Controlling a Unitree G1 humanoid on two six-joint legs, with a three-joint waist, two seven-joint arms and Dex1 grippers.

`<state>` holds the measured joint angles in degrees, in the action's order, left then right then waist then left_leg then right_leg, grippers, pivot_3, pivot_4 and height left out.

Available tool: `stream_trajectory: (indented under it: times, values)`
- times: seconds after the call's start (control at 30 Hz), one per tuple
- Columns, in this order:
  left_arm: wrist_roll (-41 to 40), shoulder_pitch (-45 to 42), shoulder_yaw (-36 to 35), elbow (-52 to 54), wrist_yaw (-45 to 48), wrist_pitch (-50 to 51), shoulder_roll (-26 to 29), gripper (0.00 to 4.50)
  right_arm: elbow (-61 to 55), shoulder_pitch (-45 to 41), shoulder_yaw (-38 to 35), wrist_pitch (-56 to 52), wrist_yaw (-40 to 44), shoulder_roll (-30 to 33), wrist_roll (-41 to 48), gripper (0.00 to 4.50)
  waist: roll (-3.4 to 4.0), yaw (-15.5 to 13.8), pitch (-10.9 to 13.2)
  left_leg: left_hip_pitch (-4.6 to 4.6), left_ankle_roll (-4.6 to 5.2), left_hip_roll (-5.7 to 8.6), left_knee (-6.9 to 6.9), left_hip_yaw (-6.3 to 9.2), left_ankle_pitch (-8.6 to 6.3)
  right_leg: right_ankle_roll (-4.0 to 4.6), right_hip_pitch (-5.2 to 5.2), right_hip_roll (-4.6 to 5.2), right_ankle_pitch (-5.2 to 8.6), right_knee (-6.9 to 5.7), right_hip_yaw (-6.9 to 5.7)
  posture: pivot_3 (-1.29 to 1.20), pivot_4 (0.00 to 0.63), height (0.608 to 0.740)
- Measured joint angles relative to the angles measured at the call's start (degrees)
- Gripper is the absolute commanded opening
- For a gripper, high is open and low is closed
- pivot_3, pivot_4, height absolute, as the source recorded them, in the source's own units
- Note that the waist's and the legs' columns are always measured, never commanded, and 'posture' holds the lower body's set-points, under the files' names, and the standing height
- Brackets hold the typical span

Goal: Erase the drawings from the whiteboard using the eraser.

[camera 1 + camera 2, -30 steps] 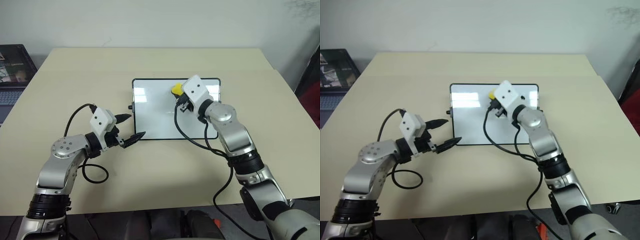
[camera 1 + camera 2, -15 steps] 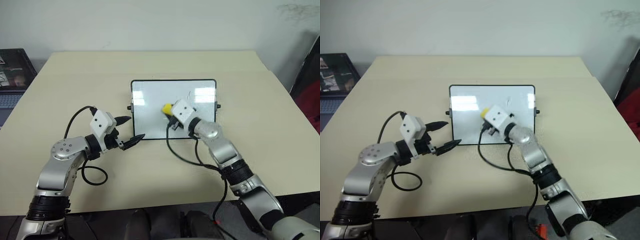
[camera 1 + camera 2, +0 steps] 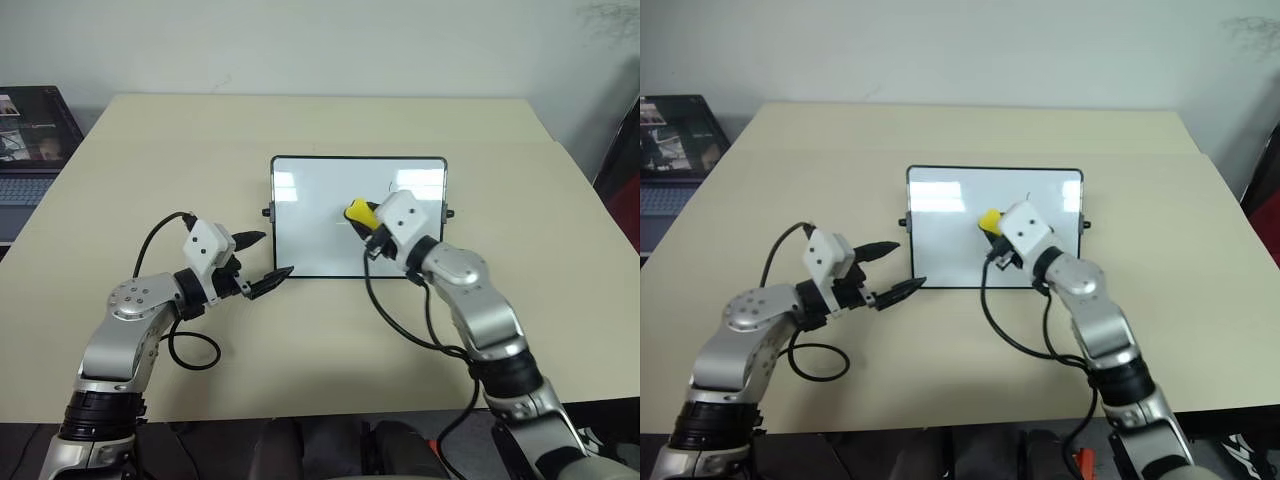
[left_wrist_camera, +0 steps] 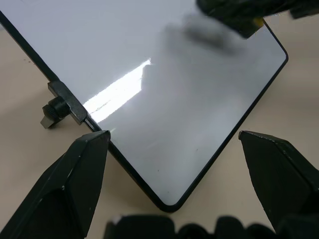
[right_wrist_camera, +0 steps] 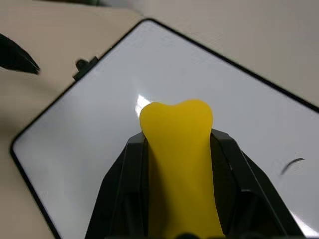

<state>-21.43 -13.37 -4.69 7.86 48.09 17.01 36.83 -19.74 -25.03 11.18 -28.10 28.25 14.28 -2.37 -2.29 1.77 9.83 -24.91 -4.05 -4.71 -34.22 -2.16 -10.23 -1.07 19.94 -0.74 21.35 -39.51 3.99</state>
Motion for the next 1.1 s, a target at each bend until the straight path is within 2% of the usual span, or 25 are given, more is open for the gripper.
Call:
stream_trajectory:
  times: [0.2, 0.4, 0.6, 0.87, 1.03, 1.1]
  values:
    - [-0.41, 0.47, -0.08, 1.30, -0.36, -0.01, -1.42, 4.50, -12.86, 14.60, -7.06, -3.63, -1.68, 2.66, 3.12, 1.28, 0.00, -0.01, 0.00, 0.03, 0.01, 0.04, 0.03, 0.04, -0.01, -0.01, -0.17, 0.00, 0.01, 0.16, -0.03, 0.00, 0.150, 0.740]
    - [-0.57, 0.56, 0.02, 2.10, -1.19, 0.00, -2.42, 4.50, -13.75, 26.48, -9.96, 1.92, -7.28, 2.40, 1.32, 1.28, 0.00, 0.23, 0.00, 0.13, 0.01, 0.08, 0.02, 0.10, -0.01, -0.01, -0.24, -0.05, 0.00, 0.09, -0.04, 0.00, 0.150, 0.740]
    - [-0.74, 0.47, 0.03, 2.18, -1.20, 0.00, -2.72, 4.50, -13.50, 33.32, -9.72, 9.63, -10.52, 0.90, 0.40, 1.28, 0.00, 0.09, 0.00, 0.12, 0.01, 0.12, 0.00, 0.11, -0.01, -0.01, -0.28, -0.10, 0.01, 0.09, -0.05, 0.00, 0.150, 0.740]
    - [-0.74, 0.56, 0.08, 2.42, -1.37, 0.01, -3.48, 4.50, -12.84, 34.46, -8.58, 13.59, -10.90, 0.96, -0.62, 1.28, 0.00, 0.07, 0.00, 0.13, 0.01, 0.12, -0.07, 0.14, 0.00, -0.01, -0.30, -0.12, 0.00, 0.00, -0.09, 0.00, 0.150, 0.740]
    - [-0.74, 0.06, 0.39, 2.94, -2.53, 0.18, -4.75, 4.50, -13.01, 23.72, -8.51, 12.49, -10.20, 1.03, -0.27, 1.28, 0.00, 0.03, -0.01, 0.13, 0.01, 0.12, -0.24, 0.19, -0.01, -0.01, -0.33, -0.17, 0.00, -0.16, -0.15, 0.00, 0.150, 0.740]
    - [-0.74, 0.21, 0.36, 3.46, -2.66, 0.31, -4.76, 4.50, -12.47, 22.05, -7.68, 12.43, -9.29, 1.86, -0.37, 1.28, -0.01, -0.09, -0.01, 0.13, 0.01, 0.12, -0.25, 0.18, -0.01, -0.01, -0.36, -0.17, 0.00, -0.14, -0.19, 0.00, 0.150, 0.740]
